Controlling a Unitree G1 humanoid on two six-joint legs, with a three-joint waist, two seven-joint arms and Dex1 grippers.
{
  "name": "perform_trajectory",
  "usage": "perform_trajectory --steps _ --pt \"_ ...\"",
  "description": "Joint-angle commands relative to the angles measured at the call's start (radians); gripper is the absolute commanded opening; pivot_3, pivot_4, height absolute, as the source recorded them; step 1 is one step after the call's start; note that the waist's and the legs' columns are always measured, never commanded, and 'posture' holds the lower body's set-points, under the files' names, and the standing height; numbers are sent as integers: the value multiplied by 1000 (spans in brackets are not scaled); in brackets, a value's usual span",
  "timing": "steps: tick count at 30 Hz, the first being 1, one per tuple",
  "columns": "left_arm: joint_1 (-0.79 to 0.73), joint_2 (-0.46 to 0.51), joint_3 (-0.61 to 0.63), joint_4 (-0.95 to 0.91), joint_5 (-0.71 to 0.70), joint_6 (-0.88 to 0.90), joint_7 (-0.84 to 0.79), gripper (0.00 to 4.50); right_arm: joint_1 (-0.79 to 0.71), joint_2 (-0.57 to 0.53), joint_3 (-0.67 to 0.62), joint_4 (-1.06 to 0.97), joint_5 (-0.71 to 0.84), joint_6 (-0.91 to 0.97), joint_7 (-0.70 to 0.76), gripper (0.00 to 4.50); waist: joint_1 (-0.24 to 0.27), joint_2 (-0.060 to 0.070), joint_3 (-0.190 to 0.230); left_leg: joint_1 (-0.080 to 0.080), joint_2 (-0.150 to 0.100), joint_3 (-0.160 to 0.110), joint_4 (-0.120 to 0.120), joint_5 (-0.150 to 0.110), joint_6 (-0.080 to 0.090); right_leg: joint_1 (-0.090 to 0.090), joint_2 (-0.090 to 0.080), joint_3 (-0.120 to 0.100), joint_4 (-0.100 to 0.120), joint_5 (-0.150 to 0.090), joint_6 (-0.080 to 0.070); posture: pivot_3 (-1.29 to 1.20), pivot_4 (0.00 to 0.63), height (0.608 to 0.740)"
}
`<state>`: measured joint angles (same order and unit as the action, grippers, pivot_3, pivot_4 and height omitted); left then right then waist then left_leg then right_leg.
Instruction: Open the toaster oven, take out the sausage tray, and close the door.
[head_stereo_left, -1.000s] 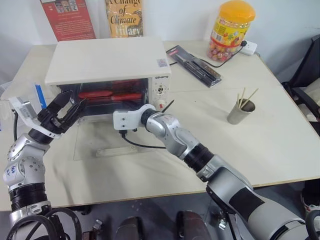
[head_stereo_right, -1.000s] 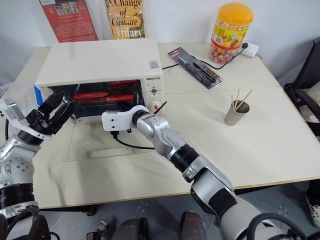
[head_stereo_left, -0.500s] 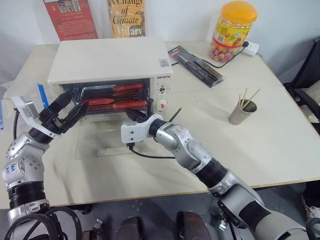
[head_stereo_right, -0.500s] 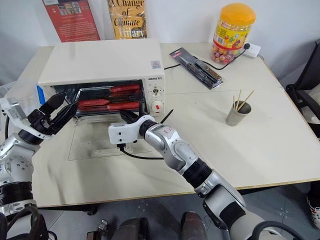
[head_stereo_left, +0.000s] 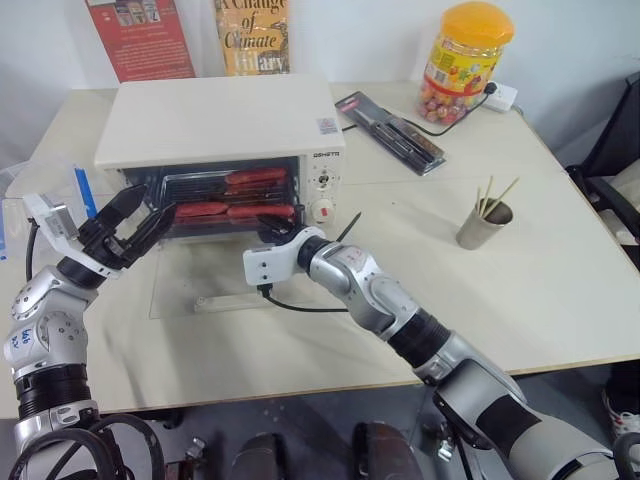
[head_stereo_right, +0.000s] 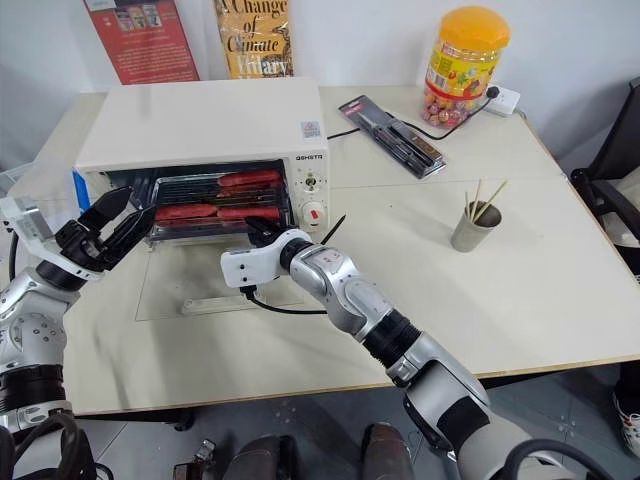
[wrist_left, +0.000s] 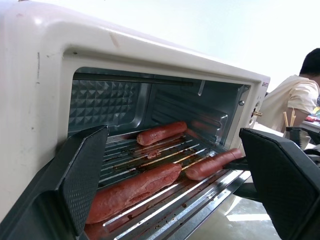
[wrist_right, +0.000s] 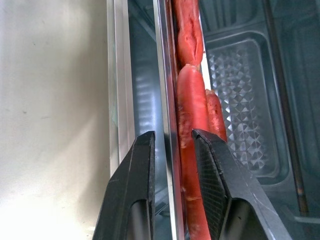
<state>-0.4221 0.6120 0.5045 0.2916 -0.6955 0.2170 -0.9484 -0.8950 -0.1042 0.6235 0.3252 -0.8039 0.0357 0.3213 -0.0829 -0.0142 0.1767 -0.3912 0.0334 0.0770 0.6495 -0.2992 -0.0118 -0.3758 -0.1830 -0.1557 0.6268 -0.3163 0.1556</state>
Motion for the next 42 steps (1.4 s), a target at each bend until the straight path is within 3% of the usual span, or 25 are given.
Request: perform_trajectory --steps 1,5,8,10,11,42 --pt "3 18 24 -4 6 -19 17 4500 -49 18 -15 30 3 -21 -34 1261 0 0 0 0 0 0 0 0 0 0 0 0 0 0 0 0 150 740" --pt "3 15 23 -8 7 -21 22 4500 -90 28 -19 89 8 -35 -59 1261 -1 0 0 0 0 0 0 0 0 0 0 0 0 0 0 0 150 740" --pt "10 14 25 -15 5 -16 25 4500 -94 25 -15 88 7 -38 -63 685 -1 0 0 0 0 0 0 0 0 0 0 0 0 0 0 0 150 740" --pt "17 18 25 -19 6 -8 28 4500 -86 21 -15 71 5 -39 -62 60 -1 0 0 0 0 0 0 0 0 0 0 0 0 0 0 0 150 740" --pt "25 22 24 -25 7 0 31 4500 -78 18 -15 56 3 -39 -58 21 -1 0 0 0 0 0 0 0 0 0 0 0 0 0 0 0 150 740" --pt "53 81 44 -11 -26 108 13 4500 239 -174 -38 -424 -48 -104 10 21 27 0 0 0 0 0 1 0 0 0 0 0 -1 0 0 0 150 740"
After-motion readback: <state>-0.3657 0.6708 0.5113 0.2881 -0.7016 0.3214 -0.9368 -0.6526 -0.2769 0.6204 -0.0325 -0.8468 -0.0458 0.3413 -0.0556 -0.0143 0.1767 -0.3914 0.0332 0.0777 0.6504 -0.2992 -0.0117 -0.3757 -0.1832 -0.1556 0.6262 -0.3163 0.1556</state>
